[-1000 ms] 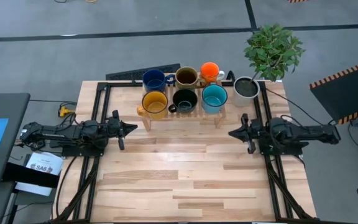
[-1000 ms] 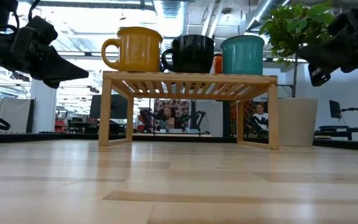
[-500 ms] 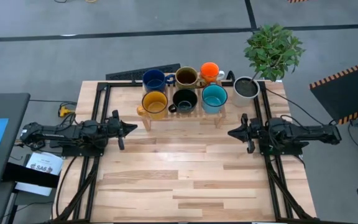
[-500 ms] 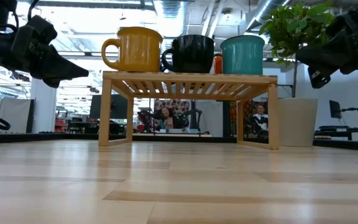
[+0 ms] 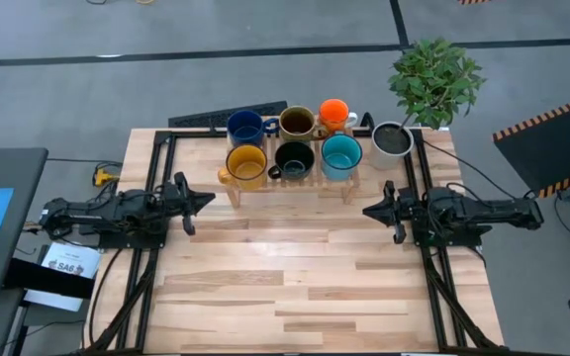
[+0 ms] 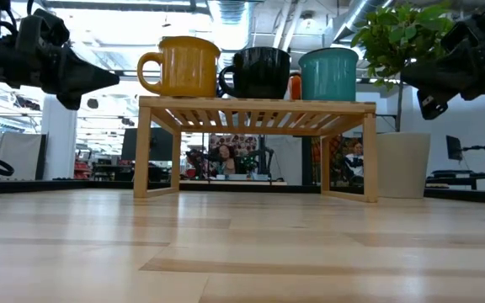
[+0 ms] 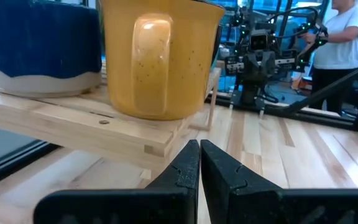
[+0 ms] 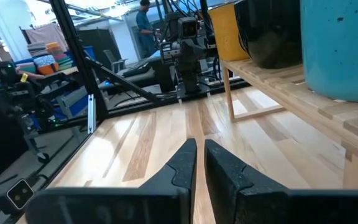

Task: Place coffee mugs
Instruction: Return to Home Position

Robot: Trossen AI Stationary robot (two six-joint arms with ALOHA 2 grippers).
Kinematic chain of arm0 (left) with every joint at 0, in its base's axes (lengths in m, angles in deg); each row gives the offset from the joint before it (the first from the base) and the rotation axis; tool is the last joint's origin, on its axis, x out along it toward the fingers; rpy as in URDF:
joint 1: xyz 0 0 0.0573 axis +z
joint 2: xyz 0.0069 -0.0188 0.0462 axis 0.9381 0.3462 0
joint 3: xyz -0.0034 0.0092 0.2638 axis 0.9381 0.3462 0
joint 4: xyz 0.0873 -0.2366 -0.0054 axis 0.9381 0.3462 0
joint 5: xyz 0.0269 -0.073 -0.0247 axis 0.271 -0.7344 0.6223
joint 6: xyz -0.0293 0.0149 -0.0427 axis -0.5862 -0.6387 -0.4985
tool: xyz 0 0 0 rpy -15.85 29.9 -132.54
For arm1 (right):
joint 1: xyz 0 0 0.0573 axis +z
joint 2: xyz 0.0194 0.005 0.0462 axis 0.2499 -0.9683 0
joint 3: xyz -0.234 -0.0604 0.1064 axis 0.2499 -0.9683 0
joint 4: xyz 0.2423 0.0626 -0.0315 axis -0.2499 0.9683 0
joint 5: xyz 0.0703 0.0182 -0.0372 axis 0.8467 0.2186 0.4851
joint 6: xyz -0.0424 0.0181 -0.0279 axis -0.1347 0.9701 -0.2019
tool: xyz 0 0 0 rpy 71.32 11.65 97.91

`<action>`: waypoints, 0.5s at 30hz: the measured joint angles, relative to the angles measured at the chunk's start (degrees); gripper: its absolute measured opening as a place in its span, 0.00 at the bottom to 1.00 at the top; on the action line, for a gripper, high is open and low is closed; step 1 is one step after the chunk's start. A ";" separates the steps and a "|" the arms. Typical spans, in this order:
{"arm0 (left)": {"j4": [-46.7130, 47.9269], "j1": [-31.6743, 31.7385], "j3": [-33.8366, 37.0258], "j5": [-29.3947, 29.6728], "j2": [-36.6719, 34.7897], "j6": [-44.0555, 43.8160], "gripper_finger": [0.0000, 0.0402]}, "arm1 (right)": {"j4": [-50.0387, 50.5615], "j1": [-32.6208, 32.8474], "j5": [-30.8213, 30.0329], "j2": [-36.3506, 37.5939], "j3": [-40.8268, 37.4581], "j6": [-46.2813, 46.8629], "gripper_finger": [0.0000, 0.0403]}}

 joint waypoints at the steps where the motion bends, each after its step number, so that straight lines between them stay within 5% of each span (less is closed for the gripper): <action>1: -0.03 0.00 0.00 -0.01 0.13 0.01 0.00 | -0.02 0.00 0.00 0.00 0.00 0.00 0.15; 15: -0.05 0.00 0.13 -0.01 0.39 0.02 0.00 | -0.13 0.00 0.03 0.00 -0.02 -0.02 0.15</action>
